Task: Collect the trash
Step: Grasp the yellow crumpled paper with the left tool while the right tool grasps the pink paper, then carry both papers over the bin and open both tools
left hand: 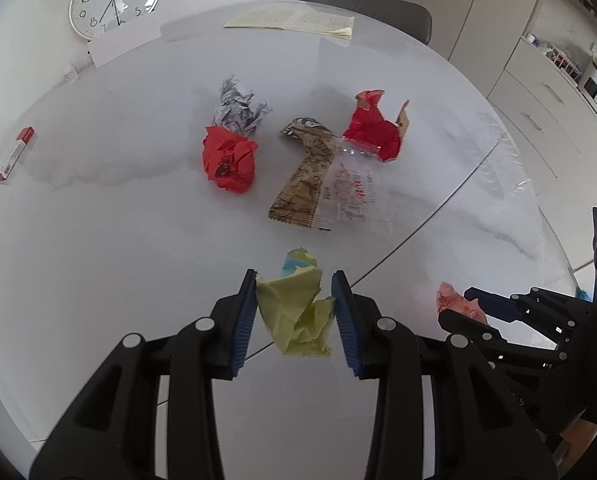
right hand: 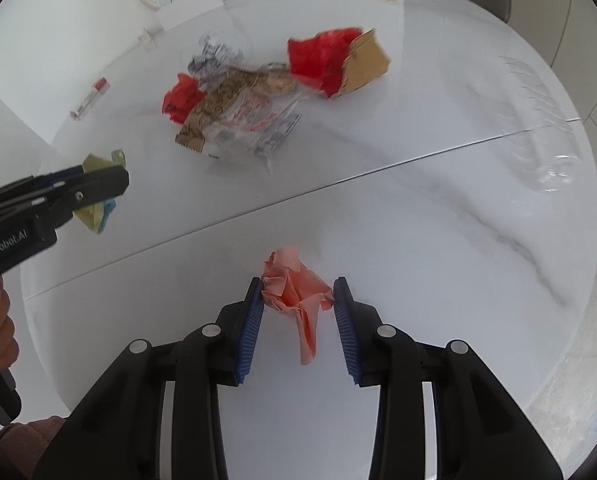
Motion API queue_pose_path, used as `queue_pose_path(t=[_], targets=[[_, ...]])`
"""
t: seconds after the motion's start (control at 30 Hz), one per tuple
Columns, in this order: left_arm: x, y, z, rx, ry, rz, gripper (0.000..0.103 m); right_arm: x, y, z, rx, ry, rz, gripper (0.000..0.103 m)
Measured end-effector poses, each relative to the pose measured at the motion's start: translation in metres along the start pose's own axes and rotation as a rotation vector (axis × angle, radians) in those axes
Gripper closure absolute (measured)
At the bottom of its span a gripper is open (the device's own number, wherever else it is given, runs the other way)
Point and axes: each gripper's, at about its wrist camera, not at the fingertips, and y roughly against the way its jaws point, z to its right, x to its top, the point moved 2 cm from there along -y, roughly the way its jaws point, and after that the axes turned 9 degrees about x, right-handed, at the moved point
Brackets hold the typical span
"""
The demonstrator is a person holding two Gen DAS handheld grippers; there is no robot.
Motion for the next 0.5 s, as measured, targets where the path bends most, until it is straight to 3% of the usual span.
queue_pose_path(t=[0.3,0.5], targets=[[-0.017,0.034,0.074,-0.140,-0.112,0.021,0.066,-0.067,0.107,0.058,-0.091,-0.126,0.111,0.066],[-0.026,0.047,0.134,-0.191,-0.214,0.021,0.066,-0.123,0.110,0.119,-0.144,-0.267,0.080,0.065]])
